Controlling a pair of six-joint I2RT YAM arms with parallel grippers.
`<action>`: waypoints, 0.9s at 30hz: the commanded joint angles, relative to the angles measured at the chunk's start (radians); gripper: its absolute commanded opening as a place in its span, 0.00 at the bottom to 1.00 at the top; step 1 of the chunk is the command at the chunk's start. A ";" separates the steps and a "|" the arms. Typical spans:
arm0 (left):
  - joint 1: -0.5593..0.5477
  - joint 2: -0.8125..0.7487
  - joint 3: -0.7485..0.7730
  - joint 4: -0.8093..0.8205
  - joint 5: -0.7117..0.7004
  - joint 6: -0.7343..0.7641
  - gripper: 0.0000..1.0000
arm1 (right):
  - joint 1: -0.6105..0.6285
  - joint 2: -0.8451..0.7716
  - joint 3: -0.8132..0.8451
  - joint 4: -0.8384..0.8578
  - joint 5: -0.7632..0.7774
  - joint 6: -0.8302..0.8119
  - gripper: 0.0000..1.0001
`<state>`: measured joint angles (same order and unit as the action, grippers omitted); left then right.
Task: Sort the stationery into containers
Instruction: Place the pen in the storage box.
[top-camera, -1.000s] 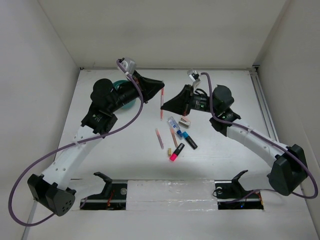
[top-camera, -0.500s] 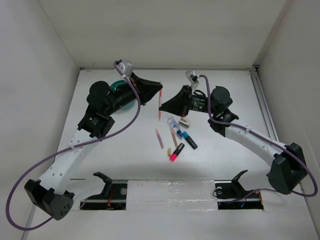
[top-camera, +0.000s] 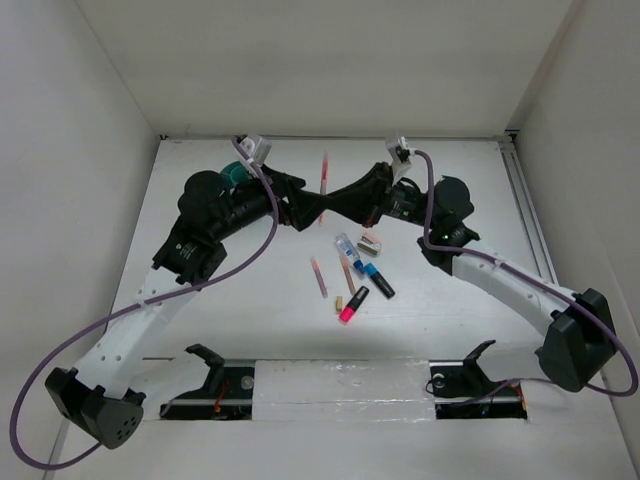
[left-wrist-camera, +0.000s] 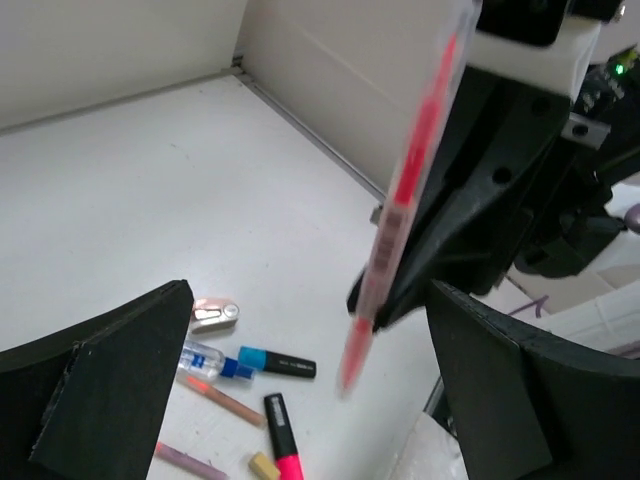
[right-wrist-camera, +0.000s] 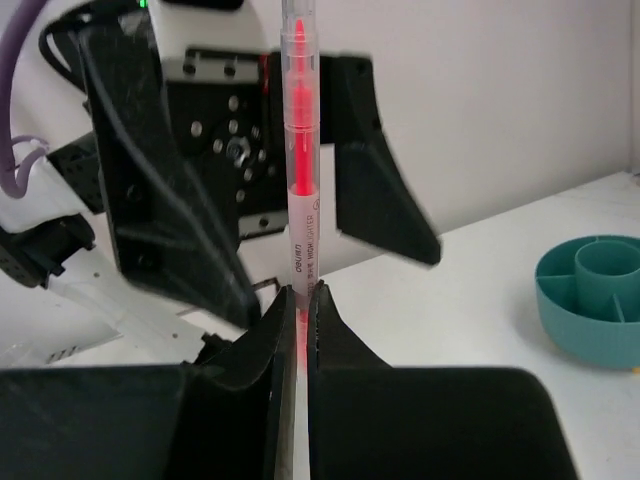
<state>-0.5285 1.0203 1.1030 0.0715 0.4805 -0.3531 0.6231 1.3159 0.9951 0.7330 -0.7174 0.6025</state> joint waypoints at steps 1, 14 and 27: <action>-0.016 -0.034 -0.042 -0.091 0.033 0.008 1.00 | 0.004 -0.009 0.030 0.166 0.072 -0.024 0.00; -0.016 -0.100 -0.061 -0.044 0.033 0.017 1.00 | 0.013 0.019 0.048 0.088 0.065 -0.065 0.00; -0.016 -0.212 -0.137 0.045 0.043 -0.003 1.00 | 0.099 0.088 0.094 0.062 -0.005 -0.084 0.00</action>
<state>-0.5430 0.7925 0.9649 0.0746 0.4992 -0.3500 0.6903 1.4094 1.0389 0.7601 -0.6846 0.5411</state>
